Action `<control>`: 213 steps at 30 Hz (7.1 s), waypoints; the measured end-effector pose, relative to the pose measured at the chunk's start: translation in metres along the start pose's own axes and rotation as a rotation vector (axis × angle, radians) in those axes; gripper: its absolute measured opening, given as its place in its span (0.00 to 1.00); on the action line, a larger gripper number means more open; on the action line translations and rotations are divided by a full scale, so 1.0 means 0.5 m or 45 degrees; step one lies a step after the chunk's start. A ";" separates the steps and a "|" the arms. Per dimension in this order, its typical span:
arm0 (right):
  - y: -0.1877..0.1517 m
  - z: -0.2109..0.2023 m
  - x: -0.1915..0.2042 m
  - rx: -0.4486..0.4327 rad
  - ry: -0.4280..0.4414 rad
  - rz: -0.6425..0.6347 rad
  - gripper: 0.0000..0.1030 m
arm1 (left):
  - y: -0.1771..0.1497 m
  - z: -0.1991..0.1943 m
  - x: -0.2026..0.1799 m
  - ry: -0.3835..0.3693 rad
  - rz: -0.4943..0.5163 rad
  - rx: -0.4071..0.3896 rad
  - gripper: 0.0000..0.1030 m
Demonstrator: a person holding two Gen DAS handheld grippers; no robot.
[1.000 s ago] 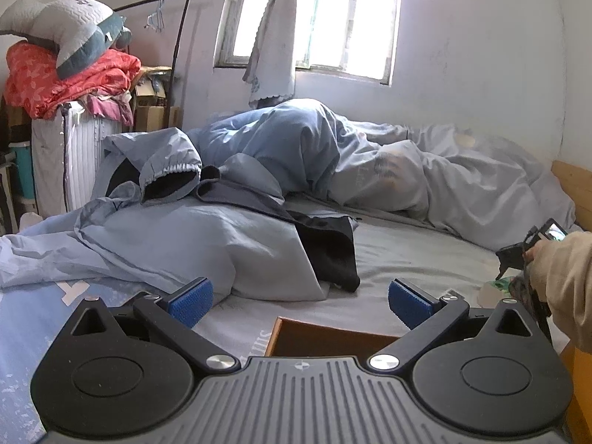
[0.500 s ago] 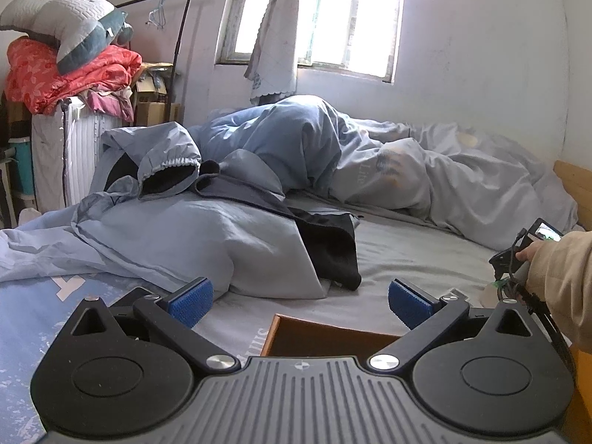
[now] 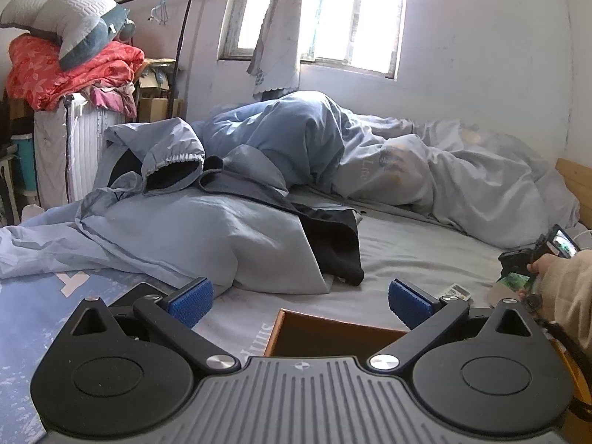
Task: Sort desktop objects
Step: 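Hold the green tissue pack in the right gripper and lift it, then carry the tissue pack with the right gripper over the open orange box, then lower the tissue pack into the orange box with the right gripper, then open the right gripper and raise it out of the box, then move the right tool toward the flat orange Miaoweilu lid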
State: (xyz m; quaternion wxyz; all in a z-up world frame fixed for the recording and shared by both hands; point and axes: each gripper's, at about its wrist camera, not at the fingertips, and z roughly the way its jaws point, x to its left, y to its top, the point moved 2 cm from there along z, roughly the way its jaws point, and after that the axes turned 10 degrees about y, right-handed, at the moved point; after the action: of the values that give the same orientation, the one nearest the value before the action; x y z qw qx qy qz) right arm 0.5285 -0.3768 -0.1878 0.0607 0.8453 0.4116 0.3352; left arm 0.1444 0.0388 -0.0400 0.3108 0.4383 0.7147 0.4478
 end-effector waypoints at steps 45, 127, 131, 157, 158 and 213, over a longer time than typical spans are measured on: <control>-0.112 -0.771 -0.115 -0.043 0.619 -0.321 0.99 | 0.057 -0.325 0.104 -0.084 0.004 -0.203 1.00; -0.626 -0.506 0.059 0.394 0.194 -1.100 0.99 | -0.006 -0.284 0.145 -0.024 0.013 -0.074 1.00; -0.631 -0.500 0.063 0.379 0.157 -1.111 1.00 | -0.004 -0.283 0.144 -0.026 0.019 -0.071 1.00; -0.588 -0.653 0.067 0.299 0.308 -1.120 1.00 | -0.003 -0.291 0.143 -0.038 0.043 -0.065 1.00; -0.586 -0.667 0.065 0.291 0.330 -1.115 1.00 | -0.003 -0.292 0.143 -0.038 0.045 -0.067 1.00; -0.543 -0.924 -0.370 -0.246 0.478 -0.911 1.00 | -0.055 -0.348 0.060 -0.201 0.229 -0.099 1.00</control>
State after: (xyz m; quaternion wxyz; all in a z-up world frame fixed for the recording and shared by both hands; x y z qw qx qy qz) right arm -0.0150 -0.4155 -0.0311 0.1765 0.5636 0.6498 0.4785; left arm -0.0233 -0.0040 0.0039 0.3415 0.5220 0.6280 0.4653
